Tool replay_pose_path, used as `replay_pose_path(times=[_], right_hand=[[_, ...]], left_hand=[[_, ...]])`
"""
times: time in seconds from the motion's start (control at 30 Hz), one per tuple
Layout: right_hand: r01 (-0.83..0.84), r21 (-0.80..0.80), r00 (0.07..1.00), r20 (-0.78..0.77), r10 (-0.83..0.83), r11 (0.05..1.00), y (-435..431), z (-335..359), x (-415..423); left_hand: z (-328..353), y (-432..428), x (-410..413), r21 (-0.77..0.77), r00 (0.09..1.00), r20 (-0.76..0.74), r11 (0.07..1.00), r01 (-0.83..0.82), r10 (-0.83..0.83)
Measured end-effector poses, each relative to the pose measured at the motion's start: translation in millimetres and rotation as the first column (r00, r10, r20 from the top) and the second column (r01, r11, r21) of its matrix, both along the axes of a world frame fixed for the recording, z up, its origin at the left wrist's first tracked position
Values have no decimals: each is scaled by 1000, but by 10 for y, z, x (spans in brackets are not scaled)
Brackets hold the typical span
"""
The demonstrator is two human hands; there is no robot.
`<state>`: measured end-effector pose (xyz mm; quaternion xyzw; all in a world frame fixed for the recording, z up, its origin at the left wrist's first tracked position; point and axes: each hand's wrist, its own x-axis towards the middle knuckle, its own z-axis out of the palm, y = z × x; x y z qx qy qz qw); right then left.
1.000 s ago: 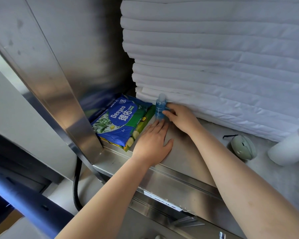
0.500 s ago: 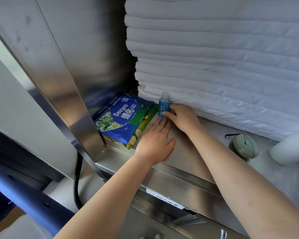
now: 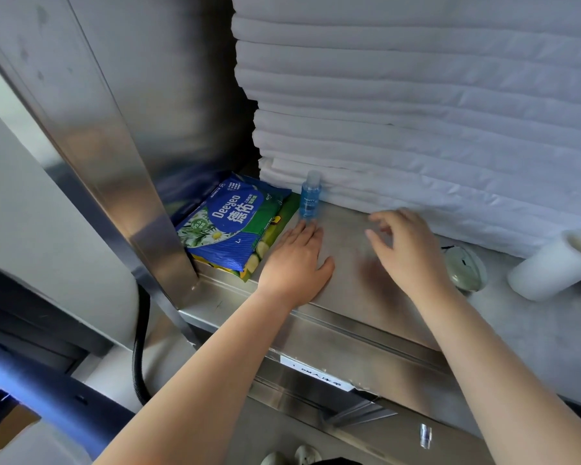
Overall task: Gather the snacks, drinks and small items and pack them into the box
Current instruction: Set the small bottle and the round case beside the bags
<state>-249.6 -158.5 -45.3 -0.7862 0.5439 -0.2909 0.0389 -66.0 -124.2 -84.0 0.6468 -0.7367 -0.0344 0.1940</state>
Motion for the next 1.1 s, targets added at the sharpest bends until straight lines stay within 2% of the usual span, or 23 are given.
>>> replay_pose_path(times=[0.07, 0.17, 0.27, 0.43, 0.53, 0.73, 0.9, 0.97, 1.1], right_hand=[[131, -110, 982, -125, -144, 985, 183, -37, -342], [267, -105, 943, -178, -282, 958, 400, -107, -724], [324, -21, 939, -114, -325, 946, 550, -169, -921], [361, 153, 924, 78, -376, 920, 621, -205, -1029], [341, 166, 928, 97, -360, 925, 617, -177, -990], [226, 180, 972, 24, -234, 957, 600, -190, -792], [141, 211, 982, 92, -163, 967, 449, -149, -693], [103, 220, 991, 57, -118, 970, 372, -129, -615], [53, 181, 997, 37, -61, 982, 285, -84, -435]], left_hand=[[-10, -4, 7, -2, 1000, 12, 1000, 5, -5], [-25, -16, 10, -6, 1000, 20, 1000, 4, -4], [-34, -29, 6, -8, 999, 34, 1000, 1, -1], [-39, -32, 7, -3, 998, 57, 1000, 0, 0], [-30, -34, 4, 4, 998, 57, 1000, -1, 1], [-14, -31, -3, 19, 998, 55, 1000, -1, 0], [-17, -29, 0, 19, 999, 54, 1000, -5, 4], [-19, -27, 0, 20, 999, 51, 1000, -4, 3], [-16, -18, -2, 19, 999, 36, 1000, 6, -7]])
